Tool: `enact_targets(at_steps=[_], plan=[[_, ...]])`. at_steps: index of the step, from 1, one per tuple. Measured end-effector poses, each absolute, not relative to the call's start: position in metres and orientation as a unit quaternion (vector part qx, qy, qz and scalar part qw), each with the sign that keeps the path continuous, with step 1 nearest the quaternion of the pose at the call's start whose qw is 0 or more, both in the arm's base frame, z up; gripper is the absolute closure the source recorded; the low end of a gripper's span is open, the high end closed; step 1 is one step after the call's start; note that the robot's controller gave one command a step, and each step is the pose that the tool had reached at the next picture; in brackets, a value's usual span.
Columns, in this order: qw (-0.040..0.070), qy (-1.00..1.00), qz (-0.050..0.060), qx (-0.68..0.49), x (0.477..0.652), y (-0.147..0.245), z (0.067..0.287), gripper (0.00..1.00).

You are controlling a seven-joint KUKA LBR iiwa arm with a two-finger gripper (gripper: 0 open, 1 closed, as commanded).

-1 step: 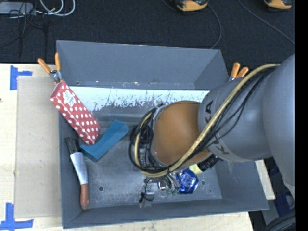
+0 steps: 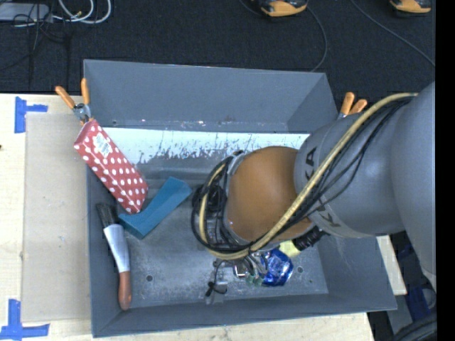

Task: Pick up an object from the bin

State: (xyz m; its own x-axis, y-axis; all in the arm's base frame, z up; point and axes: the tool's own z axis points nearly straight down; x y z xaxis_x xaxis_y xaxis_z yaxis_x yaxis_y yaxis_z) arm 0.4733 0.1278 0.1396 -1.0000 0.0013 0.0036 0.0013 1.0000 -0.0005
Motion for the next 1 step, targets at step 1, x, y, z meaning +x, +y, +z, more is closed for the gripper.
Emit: enact_targets(at_steps=[1], plan=[[0.003,-1.000,0.000,0.026,0.4792,0.0933,0.0907,0.00]])
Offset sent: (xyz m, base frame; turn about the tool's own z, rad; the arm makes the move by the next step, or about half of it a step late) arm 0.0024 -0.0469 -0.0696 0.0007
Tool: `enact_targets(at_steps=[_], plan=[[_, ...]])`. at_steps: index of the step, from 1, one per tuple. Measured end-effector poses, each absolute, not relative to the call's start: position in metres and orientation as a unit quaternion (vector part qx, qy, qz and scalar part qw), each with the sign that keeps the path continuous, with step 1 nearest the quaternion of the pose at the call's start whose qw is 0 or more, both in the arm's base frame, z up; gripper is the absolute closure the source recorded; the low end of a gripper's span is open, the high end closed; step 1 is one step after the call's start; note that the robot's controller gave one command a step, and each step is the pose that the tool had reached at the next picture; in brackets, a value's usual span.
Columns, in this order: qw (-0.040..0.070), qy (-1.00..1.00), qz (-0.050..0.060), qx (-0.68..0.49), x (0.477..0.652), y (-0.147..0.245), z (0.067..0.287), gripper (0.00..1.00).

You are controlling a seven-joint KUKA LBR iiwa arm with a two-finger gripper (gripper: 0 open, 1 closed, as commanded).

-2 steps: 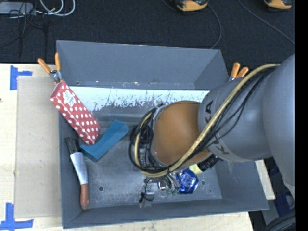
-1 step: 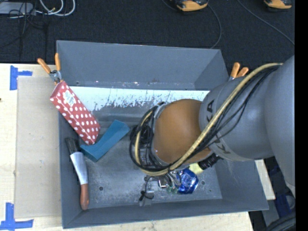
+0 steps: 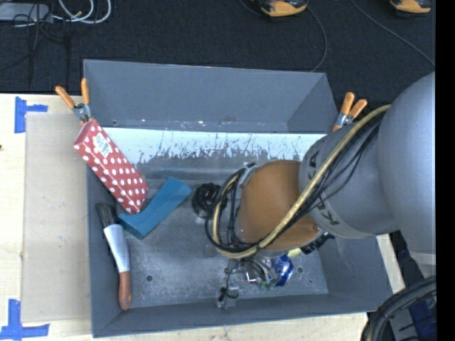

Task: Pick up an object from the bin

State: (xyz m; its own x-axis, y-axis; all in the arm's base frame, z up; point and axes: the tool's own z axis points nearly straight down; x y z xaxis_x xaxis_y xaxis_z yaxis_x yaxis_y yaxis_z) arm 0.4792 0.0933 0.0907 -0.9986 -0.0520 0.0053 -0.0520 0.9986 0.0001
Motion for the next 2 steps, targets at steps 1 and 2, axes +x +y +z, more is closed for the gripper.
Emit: enact_targets(at_steps=[1,2], plan=[[-0.006,-1.000,0.000,0.006,0.482,0.077,0.064,0.00],[-0.003,-0.999,-0.001,0.038,0.484,0.036,0.070,0.00]])
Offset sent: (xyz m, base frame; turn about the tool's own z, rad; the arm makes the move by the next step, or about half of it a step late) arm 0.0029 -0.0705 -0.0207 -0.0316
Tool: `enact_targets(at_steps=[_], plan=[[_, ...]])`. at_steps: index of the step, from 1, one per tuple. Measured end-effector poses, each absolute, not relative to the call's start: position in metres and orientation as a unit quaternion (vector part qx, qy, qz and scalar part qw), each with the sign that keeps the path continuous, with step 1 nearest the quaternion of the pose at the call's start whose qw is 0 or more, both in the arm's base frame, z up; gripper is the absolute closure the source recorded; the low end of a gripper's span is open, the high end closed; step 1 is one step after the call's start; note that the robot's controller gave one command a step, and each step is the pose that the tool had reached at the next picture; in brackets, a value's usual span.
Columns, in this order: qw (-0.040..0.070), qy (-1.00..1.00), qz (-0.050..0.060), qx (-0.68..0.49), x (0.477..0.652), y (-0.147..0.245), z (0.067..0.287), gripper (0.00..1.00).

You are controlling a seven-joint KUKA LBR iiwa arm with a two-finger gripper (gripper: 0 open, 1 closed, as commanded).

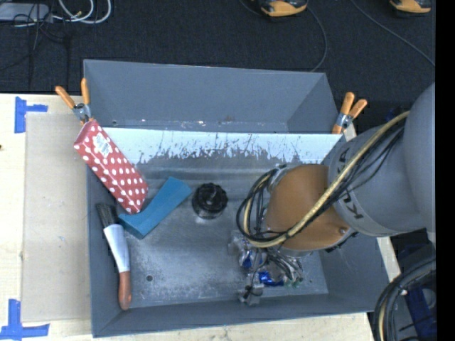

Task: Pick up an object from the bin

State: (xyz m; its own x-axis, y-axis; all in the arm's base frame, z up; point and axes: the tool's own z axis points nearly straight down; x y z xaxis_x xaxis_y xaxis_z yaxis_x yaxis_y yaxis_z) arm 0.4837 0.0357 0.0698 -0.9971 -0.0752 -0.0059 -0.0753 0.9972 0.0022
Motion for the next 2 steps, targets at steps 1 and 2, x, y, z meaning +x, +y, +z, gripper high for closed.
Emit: enact_targets(at_steps=[1,2], plan=[[0.008,0.997,0.000,-0.082,0.478,-0.002,0.078,0.00],[0.007,0.999,0.002,-0.042,0.480,-0.058,0.076,0.00]])
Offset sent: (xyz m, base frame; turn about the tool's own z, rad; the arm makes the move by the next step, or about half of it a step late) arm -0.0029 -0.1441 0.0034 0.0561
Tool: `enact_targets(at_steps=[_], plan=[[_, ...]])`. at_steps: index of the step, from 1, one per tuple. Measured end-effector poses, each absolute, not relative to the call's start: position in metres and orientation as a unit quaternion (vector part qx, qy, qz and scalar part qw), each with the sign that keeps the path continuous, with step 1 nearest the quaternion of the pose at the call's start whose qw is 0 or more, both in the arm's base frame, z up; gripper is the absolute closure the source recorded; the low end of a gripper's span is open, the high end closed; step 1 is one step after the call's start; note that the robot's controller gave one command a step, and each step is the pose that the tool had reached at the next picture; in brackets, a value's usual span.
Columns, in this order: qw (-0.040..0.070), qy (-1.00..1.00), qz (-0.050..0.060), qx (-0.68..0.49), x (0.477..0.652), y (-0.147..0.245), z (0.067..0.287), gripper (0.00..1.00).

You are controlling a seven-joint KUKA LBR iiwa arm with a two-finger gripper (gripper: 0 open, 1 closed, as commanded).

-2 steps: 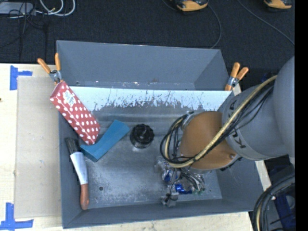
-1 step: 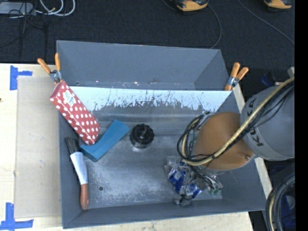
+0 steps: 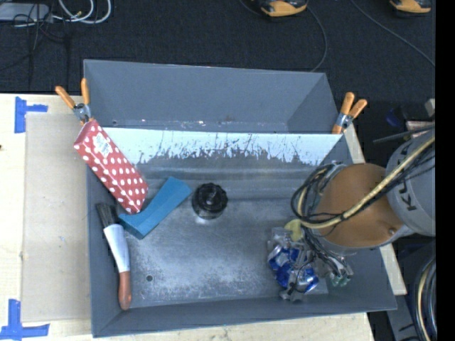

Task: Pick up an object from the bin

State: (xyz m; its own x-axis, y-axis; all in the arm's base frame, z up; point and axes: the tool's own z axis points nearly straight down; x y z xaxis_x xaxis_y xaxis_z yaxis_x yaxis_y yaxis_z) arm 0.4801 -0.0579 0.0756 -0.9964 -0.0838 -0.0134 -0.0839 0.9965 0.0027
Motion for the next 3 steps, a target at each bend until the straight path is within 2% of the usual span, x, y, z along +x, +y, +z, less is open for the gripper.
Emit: enact_targets(at_steps=[1,2,3], plan=[[0.009,1.000,0.001,0.020,0.507,-0.037,0.071,1.00],[0.009,1.000,0.002,0.021,0.507,-0.038,0.071,1.00],[0.007,1.000,0.002,0.008,0.491,-0.050,0.084,1.00]])
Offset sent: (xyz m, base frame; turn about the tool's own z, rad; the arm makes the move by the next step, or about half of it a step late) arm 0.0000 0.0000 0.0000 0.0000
